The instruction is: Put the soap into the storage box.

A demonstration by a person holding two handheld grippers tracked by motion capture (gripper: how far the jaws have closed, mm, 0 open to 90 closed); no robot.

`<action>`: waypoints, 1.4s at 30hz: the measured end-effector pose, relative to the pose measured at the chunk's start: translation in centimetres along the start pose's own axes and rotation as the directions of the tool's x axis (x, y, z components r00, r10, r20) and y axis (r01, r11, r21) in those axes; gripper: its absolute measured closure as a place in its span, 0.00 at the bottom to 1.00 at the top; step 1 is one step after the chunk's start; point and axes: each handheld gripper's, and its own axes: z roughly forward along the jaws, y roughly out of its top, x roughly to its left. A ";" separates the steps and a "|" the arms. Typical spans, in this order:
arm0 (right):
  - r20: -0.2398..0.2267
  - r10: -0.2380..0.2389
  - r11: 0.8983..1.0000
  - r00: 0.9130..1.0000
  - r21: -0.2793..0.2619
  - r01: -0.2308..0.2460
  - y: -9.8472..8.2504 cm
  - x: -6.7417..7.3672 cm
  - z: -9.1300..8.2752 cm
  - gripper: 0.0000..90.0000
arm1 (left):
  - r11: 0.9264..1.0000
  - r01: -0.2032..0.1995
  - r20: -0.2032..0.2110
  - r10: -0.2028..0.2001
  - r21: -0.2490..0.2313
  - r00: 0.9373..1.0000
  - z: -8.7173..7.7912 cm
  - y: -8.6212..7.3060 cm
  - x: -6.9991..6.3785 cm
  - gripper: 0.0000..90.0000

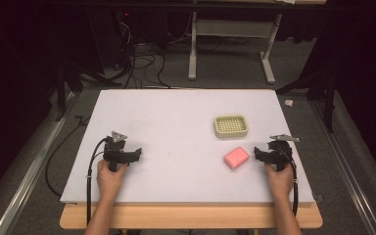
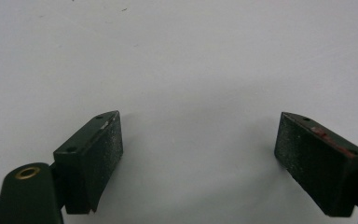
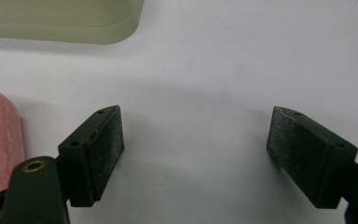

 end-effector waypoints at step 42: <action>-0.065 0.016 1.000 0.998 -0.022 -0.017 -0.6 0.1 -1.8 0.22 | 1.000 0.001 0.000 -0.001 0.001 1.000 0.0 0.0 0.0 0.17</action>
